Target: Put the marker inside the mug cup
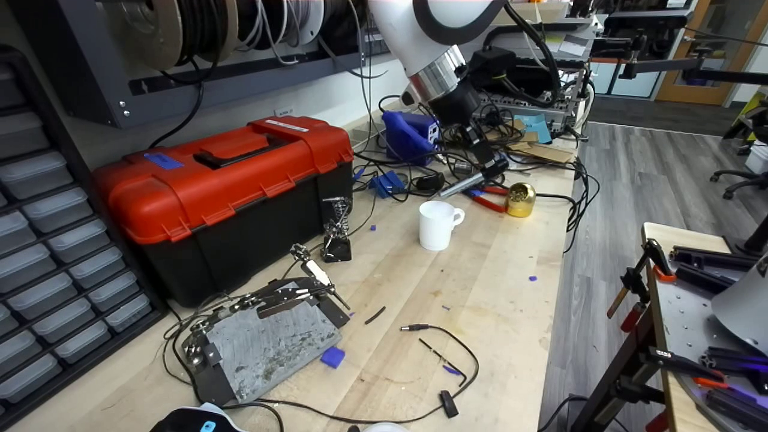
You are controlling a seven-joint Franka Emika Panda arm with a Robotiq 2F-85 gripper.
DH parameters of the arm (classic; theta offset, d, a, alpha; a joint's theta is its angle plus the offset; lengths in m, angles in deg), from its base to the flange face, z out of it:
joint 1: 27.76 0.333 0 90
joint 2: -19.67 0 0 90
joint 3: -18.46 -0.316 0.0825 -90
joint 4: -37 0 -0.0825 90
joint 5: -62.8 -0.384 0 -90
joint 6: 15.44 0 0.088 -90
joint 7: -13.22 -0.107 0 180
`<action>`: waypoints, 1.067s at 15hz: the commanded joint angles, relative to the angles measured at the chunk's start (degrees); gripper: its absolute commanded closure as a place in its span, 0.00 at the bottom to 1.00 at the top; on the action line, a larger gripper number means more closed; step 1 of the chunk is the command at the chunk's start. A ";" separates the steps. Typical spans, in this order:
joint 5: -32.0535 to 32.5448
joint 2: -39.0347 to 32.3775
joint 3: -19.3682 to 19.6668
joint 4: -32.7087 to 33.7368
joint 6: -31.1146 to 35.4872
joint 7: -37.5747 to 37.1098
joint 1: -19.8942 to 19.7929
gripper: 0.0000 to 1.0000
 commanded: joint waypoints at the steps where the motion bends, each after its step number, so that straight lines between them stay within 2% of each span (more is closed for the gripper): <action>1: 2.27 -3.03 -0.32 4.04 -4.30 1.98 -0.27 0.94; 16: 9.17 -14.68 -2.80 17.60 -14.24 7.50 3.25 0.94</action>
